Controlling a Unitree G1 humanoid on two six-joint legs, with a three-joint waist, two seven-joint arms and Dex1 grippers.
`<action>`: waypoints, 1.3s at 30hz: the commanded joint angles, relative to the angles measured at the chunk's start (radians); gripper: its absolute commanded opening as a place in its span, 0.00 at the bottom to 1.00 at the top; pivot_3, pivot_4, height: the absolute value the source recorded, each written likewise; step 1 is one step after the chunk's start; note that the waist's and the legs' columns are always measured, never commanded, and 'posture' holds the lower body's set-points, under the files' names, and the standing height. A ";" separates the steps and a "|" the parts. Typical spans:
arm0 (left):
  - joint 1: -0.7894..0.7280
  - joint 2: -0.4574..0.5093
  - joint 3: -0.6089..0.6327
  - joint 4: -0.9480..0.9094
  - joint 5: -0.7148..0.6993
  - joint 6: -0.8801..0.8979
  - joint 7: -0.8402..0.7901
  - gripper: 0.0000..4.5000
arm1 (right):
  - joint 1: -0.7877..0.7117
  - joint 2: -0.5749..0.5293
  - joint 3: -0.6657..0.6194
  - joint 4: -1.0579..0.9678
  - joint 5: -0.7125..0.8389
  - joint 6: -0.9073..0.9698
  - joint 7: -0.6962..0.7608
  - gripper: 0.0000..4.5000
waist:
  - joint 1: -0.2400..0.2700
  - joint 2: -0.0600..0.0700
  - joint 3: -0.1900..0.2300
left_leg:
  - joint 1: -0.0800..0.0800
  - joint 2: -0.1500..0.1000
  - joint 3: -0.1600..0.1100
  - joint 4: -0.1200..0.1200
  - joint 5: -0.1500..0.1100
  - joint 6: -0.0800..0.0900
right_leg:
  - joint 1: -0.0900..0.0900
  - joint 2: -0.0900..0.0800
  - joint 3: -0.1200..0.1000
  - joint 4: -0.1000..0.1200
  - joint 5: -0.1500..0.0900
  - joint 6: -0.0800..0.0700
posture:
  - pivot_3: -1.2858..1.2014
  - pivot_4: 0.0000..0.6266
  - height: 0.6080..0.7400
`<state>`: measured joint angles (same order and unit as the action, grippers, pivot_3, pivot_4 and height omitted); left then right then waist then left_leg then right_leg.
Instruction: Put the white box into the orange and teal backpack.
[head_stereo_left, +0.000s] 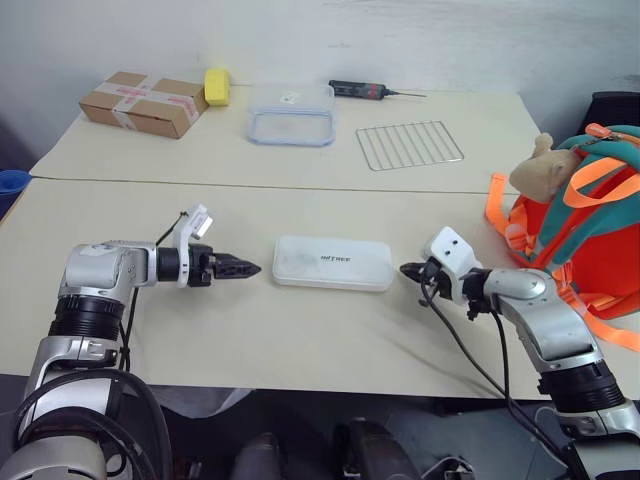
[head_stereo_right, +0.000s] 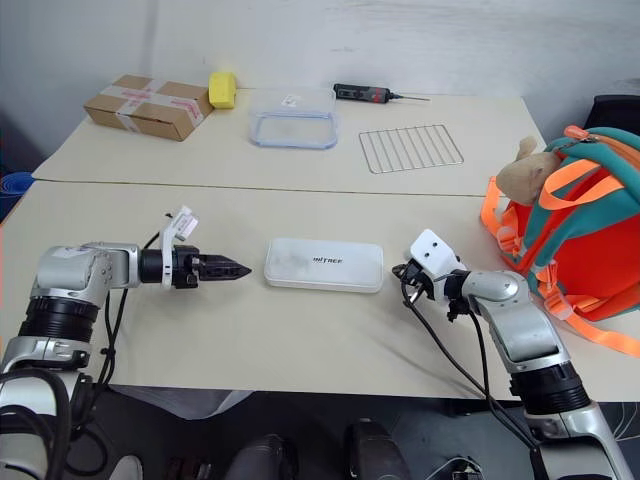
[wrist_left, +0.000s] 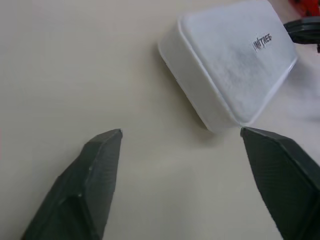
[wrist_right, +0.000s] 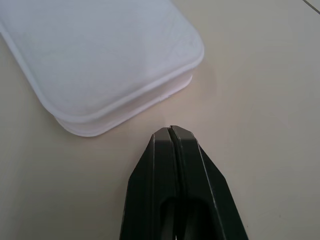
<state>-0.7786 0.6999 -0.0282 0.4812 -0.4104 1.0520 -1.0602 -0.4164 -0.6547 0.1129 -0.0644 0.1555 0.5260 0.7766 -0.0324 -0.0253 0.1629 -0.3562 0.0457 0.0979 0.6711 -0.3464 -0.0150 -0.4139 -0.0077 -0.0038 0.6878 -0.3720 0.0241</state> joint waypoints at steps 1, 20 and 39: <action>-0.050 -0.024 -0.016 0.117 -0.004 0.062 -0.025 1.00 | -0.022 -0.009 -0.007 -0.011 -0.005 -0.018 0.014 0.00 | 0.001 0.000 0.000 | 0.000 0.000 0.000 0.001 0.000 0.000 | 0.000 0.000 0.000 0.001 0.000 0.000 | 0.52 0.24 1.00; -0.281 -0.265 -0.125 0.423 0.102 0.095 -0.105 1.00 | -0.047 0.047 0.028 -0.003 -0.017 -0.021 0.009 0.00 | 0.005 0.000 0.000 | 0.000 -0.002 -0.002 0.009 0.000 0.001 | 0.002 -0.002 0.000 0.005 0.000 0.000 | 0.52 0.24 1.00; -0.244 -0.192 -0.030 0.174 -0.065 0.309 -0.244 0.31 | 0.135 0.041 -0.134 -0.189 0.046 0.055 -0.081 0.00 | 0.001 0.000 0.000 | -0.003 -0.001 -0.002 0.008 0.000 0.000 | -0.001 -0.001 0.001 0.007 0.000 0.000 | 0.52 0.24 1.00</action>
<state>-1.0243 0.4879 -0.1124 0.7446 -0.4038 1.3137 -1.2796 -0.3062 -0.5882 0.0582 -0.1710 0.1688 0.5503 0.7135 -0.0314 -0.0252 0.1630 -0.3592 0.0445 0.0953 0.6791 -0.3465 -0.0150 -0.4154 -0.0088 -0.0032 0.6945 -0.3721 0.0241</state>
